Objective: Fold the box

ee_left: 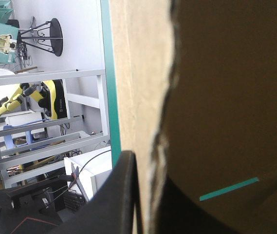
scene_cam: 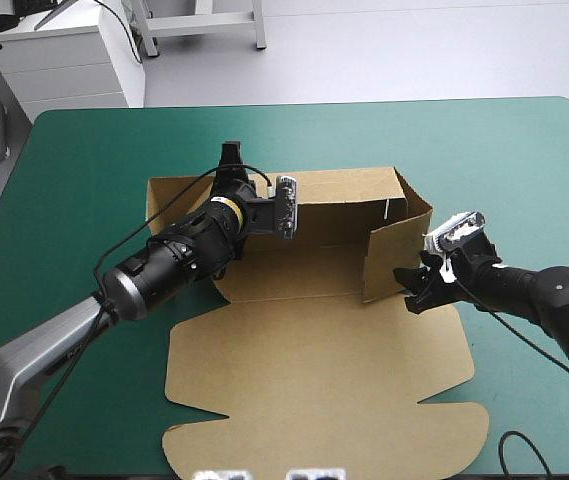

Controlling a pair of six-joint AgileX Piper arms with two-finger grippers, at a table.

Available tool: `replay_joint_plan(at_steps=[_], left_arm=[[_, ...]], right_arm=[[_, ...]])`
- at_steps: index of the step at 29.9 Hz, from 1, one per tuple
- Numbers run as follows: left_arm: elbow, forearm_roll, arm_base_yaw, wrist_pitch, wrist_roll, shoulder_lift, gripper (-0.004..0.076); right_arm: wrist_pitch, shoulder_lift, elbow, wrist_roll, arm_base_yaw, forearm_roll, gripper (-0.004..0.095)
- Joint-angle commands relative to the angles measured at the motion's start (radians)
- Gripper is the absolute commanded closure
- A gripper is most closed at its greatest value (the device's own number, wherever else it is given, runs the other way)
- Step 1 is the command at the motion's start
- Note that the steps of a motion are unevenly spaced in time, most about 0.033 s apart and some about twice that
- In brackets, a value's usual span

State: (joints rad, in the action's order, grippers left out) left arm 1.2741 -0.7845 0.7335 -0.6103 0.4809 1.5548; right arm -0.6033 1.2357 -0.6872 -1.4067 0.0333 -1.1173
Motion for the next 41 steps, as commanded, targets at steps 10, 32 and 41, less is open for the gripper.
replay_joint_plan(at_steps=[10,32,41], left_arm=[[0.008,0.050,-0.002,-0.103,-0.016,-0.026,0.0731],[0.008,0.044,0.038,-0.106,-0.016,-0.026,0.0731],[0.008,0.048,0.038,-0.124,-0.016,-0.026,0.0731]], right_arm=[[-0.001,-0.006,-0.026,-0.055,0.003,-0.099,0.0267],[-0.110,0.095,-0.026,-0.173,0.006,-0.191,0.0651],[-0.089,0.095,-0.026,-0.191,0.006,-0.193,0.0877]])
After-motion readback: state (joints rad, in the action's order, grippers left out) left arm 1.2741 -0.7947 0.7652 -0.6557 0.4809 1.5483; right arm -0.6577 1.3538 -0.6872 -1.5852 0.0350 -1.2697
